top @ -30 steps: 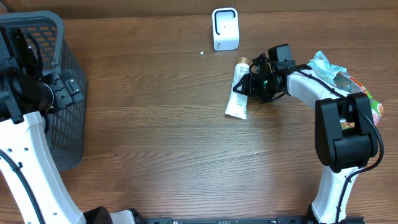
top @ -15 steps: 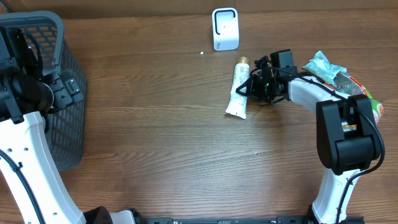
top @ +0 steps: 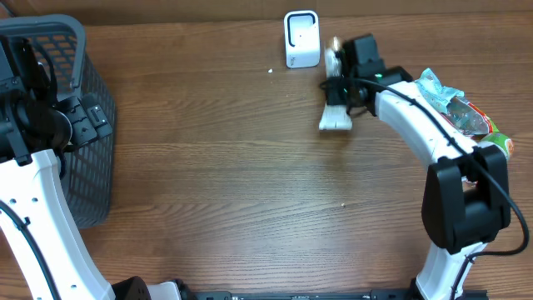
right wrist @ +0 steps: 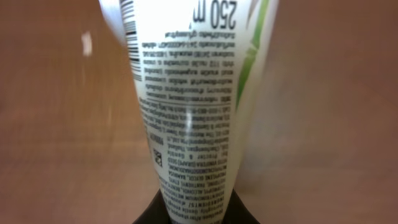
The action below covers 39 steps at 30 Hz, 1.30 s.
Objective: Scan the item barcode
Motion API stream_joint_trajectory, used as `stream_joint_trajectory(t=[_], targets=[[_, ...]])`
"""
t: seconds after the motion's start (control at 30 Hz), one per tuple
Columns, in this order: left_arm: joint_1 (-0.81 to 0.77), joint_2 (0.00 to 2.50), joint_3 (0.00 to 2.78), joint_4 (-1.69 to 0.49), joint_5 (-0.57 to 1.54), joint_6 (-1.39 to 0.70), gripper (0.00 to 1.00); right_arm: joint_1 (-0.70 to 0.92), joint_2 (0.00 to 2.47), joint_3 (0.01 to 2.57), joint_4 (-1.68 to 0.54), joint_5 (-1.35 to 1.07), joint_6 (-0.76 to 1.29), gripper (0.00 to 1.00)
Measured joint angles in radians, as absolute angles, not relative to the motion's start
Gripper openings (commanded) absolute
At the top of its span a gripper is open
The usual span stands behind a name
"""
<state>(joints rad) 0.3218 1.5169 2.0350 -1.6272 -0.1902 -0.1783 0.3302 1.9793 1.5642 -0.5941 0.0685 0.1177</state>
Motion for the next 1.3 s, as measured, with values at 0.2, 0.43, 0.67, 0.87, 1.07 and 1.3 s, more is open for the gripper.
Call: stream_joint_trajectory(t=[0.2, 0.43, 0.67, 0.87, 1.07, 1.3], targets=[[0.322, 1.517, 2.035, -1.627, -0.190, -0.178, 1.00, 0.428, 1.969, 1.581, -0.322, 0.428, -0.276, 0.04], [0.322, 1.517, 2.035, -1.627, -0.190, -0.178, 1.00, 0.430, 2.015, 1.586, 0.172, 0.622, -0.772, 0.04], [0.322, 1.517, 2.035, -1.628, -0.190, -0.176, 1.00, 0.406, 2.158, 1.588, 0.452, 0.650, -1.180, 0.04], [0.322, 1.517, 2.035, -1.627, -0.190, -0.176, 1.00, 0.401, 2.282, 1.588, 0.494, 0.625, -1.340, 0.04], [0.322, 1.517, 2.035, -1.627, -0.190, -0.176, 1.00, 0.395, 2.333, 1.588, 0.519, 0.560, -1.394, 0.04], [0.322, 1.517, 2.035, -1.627, -0.190, -0.176, 1.00, 0.386, 2.335, 1.588, 0.609, 0.500, -1.423, 0.04]])
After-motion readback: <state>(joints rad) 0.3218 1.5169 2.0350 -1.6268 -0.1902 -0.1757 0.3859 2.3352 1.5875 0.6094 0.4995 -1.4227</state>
